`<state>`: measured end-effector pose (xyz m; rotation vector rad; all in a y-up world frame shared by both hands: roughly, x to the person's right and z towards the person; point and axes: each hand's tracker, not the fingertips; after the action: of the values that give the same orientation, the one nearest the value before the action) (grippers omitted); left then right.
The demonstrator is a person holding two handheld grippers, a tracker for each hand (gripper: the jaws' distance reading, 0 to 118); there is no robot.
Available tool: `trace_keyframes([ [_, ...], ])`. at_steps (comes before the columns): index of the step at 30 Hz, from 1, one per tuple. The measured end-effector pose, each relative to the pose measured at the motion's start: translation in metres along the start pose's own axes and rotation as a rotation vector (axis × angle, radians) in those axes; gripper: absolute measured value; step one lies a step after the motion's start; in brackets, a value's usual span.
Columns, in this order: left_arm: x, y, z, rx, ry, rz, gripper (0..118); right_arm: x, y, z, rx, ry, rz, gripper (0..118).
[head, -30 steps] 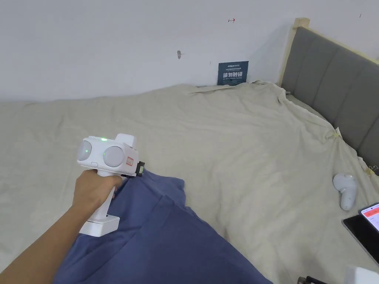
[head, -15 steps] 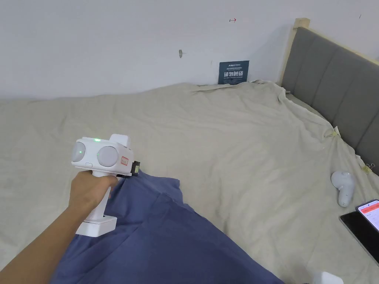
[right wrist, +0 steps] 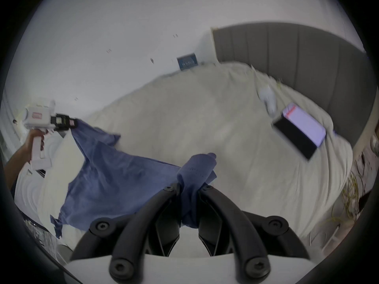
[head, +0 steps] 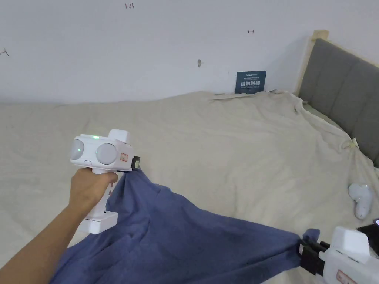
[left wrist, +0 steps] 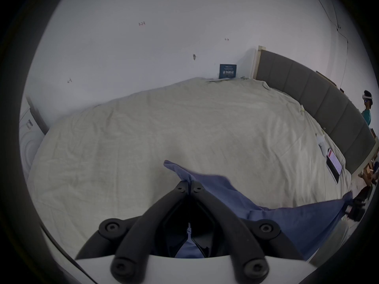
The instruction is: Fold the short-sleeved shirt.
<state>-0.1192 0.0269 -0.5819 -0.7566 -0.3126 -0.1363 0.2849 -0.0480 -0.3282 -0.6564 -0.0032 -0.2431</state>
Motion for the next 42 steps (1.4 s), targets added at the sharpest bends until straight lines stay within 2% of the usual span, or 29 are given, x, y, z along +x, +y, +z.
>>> trace_keyframes([
  [4, -0.027, 0.014, 0.041, 0.078, 0.057, 0.038, 0, -0.018, 0.051, 0.007, 0.097, 0.035, 0.069, 11],
  [10, -0.065, 0.043, 0.115, 0.239, 0.121, 0.105, 0, -0.042, 0.126, 0.012, 0.23, 0.068, 0.133, 11],
  [22, -0.111, 0.113, 0.247, 0.54, 0.236, 0.146, 0, -0.118, 0.268, 0.036, 0.474, 0.145, 0.253, 11],
  [30, -0.132, 0.155, 0.301, 0.67, 0.27, 0.191, 0, -0.15, 0.343, 0.044, 0.565, 0.184, 0.268, 11],
  [34, -0.134, 0.172, 0.321, 0.747, 0.278, 0.169, 0, -0.162, 0.374, 0.04, 0.622, 0.172, 0.286, 11],
  [38, -0.131, 0.183, 0.335, 0.795, 0.293, 0.109, 0, -0.162, 0.4, 0.027, 0.66, 0.182, 0.248, 11],
  [42, -0.137, 0.207, 0.33, 0.78, 0.321, 0.11, 0, -0.169, 0.424, 0.009, 0.667, 0.174, 0.237, 11],
])
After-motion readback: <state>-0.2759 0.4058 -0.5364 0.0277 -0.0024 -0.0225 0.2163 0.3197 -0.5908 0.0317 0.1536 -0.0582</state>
